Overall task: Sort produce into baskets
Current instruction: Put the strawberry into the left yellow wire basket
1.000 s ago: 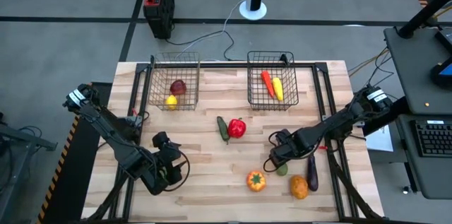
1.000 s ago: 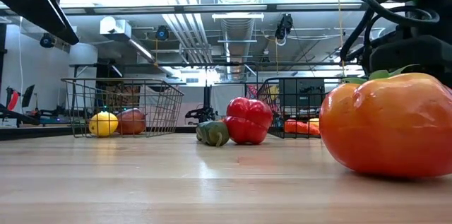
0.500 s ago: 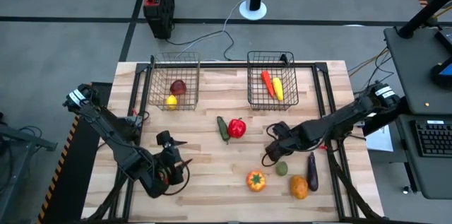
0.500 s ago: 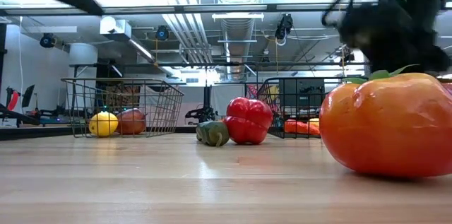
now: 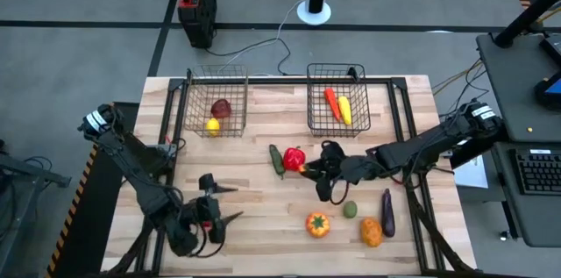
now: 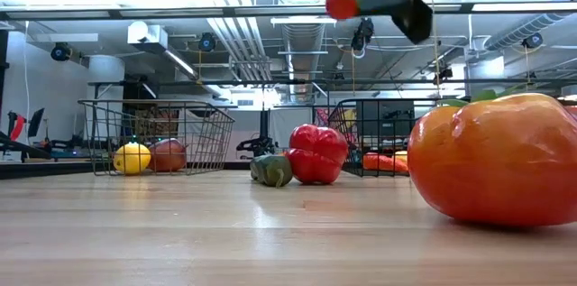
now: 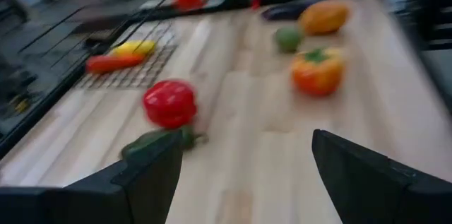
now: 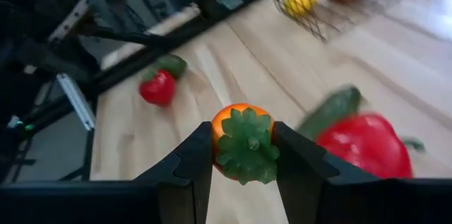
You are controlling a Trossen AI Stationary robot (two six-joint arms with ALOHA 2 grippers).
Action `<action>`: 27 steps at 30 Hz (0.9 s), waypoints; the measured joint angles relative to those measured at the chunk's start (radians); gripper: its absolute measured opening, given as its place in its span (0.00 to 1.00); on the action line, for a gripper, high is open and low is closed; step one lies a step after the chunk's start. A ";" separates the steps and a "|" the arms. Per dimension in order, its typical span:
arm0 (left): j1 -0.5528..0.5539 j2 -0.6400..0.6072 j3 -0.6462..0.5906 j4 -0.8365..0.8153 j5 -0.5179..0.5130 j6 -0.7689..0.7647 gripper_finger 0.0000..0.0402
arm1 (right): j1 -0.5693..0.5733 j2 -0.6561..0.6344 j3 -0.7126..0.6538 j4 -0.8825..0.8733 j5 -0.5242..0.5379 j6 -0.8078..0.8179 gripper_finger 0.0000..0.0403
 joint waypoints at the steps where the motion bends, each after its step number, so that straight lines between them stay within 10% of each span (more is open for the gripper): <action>1: -0.019 0.000 0.004 0.029 0.001 0.035 0.74 | -0.003 0.004 0.000 0.031 -0.007 -0.022 0.29; 9: -0.156 -0.021 0.068 0.209 -0.177 0.316 0.74 | -0.017 0.042 0.000 0.208 -0.017 -0.192 0.30; 21: -0.229 -0.087 0.115 0.198 -0.520 0.382 0.74 | -0.051 0.225 0.030 0.724 -0.013 -0.494 0.30; 27: -0.229 -0.110 0.113 0.183 -0.539 0.370 0.74 | -0.129 0.369 0.193 0.708 -0.013 -0.513 0.30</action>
